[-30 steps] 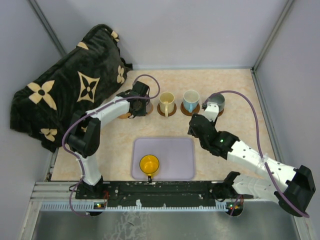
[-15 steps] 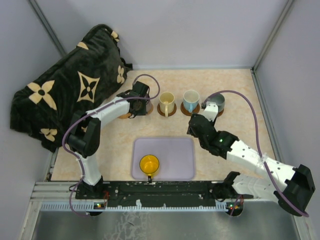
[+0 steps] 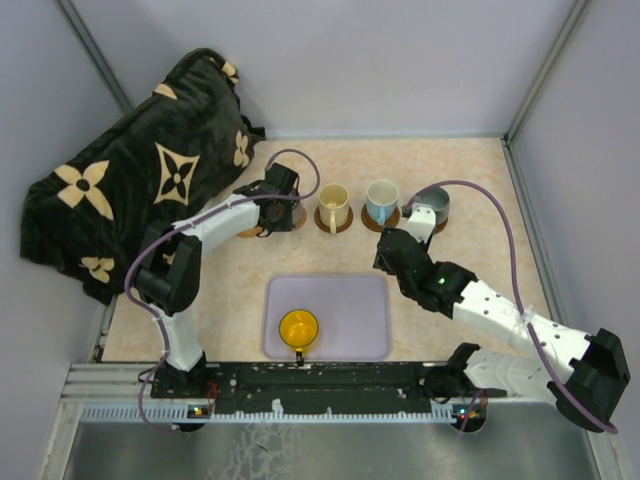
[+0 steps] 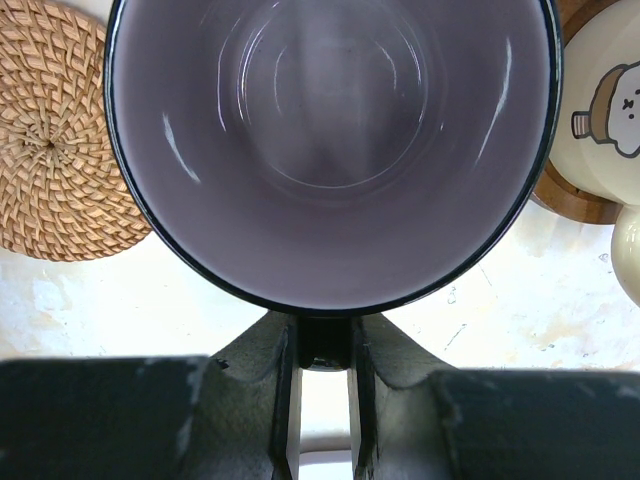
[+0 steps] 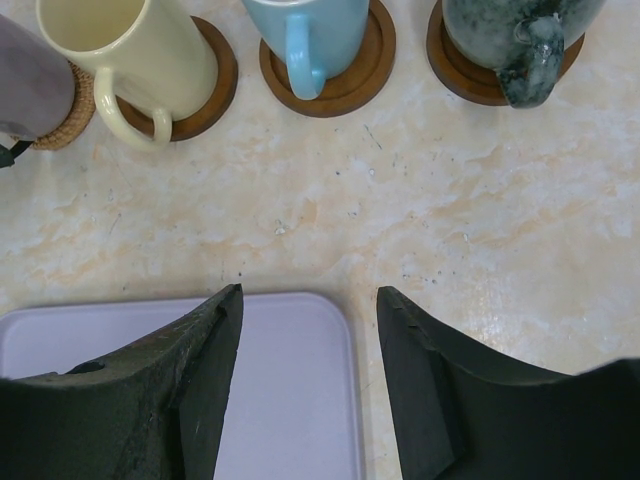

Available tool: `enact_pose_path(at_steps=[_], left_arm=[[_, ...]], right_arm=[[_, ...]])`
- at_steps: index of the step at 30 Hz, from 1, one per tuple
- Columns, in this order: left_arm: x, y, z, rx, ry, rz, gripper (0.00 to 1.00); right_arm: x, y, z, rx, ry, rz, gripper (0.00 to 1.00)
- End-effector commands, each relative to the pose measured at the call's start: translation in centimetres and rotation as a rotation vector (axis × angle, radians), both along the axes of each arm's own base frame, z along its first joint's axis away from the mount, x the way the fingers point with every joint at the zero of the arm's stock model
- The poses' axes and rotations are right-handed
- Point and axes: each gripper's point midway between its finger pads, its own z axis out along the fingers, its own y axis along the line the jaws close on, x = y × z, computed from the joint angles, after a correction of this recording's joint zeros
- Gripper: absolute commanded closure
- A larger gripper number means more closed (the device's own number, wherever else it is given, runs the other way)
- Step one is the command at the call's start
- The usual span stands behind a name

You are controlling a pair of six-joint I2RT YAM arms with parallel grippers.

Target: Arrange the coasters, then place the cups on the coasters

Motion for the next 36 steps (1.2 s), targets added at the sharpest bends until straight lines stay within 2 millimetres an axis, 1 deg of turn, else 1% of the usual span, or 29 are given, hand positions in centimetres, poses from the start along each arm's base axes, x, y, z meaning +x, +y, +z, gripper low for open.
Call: enact_pose_path(at_steps=[1, 5, 7, 8, 11, 14, 15, 18, 20, 26, 31, 34, 36], left_arm=[[1.1, -0.4, 0.6, -0.019, -0.041, -0.002, 0.89], [1.0, -0.5, 0.3, -0.021, -0.032, -0.001, 0.86], [1.0, -0.5, 0.4, -0.025, -0.033, 0.001, 0.81], [1.0, -0.5, 0.4, -0.026, -0.034, 0.003, 0.76], [1.0, -0.4, 0.6, -0.025, -0.038, 0.005, 0.57], [0.9, -0.2, 0.6, -0.019, -0.039, 0.011, 0.45], [0.9, -0.2, 0.6, -0.017, -0.039, 0.01, 0.42], [0.8, -0.1, 0.7, -0.016, -0.042, 0.016, 0.38], [0.8, 0.0, 0.9, -0.015, -0.043, 0.019, 0.37], [0.5, 0.3, 1.7, -0.019, -0.051, 0.024, 0.21], [-0.2, 0.6, 3.4, -0.03, -0.074, 0.024, 0.19], [-0.8, 1.0, 4.5, -0.03, -0.09, 0.019, 0.18], [-1.4, 1.3, 4.9, -0.023, -0.096, 0.017, 0.18]], right_arm=[[0.6, 0.8, 1.5, 0.043, -0.042, -0.004, 0.43], [0.6, 0.9, 1.5, 0.043, -0.04, -0.001, 0.43], [0.6, 0.9, 1.4, 0.042, -0.039, 0.0, 0.43], [0.6, 0.8, 1.4, 0.039, -0.04, -0.002, 0.43], [0.6, 0.8, 1.5, 0.04, -0.04, -0.001, 0.43], [0.6, 1.0, 1.4, 0.041, -0.038, 0.003, 0.43], [0.7, 1.0, 1.3, 0.04, -0.037, 0.003, 0.43], [0.7, 1.0, 1.3, 0.04, -0.036, 0.004, 0.43], [0.6, 1.0, 1.4, 0.041, -0.036, 0.004, 0.43], [0.6, 1.0, 1.3, 0.038, -0.035, 0.005, 0.43], [0.7, 1.1, 1.5, 0.039, -0.041, 0.006, 0.43], [0.9, 1.2, 1.5, 0.039, -0.041, 0.008, 0.43], [0.9, 1.3, 1.5, 0.039, -0.039, 0.008, 0.43]])
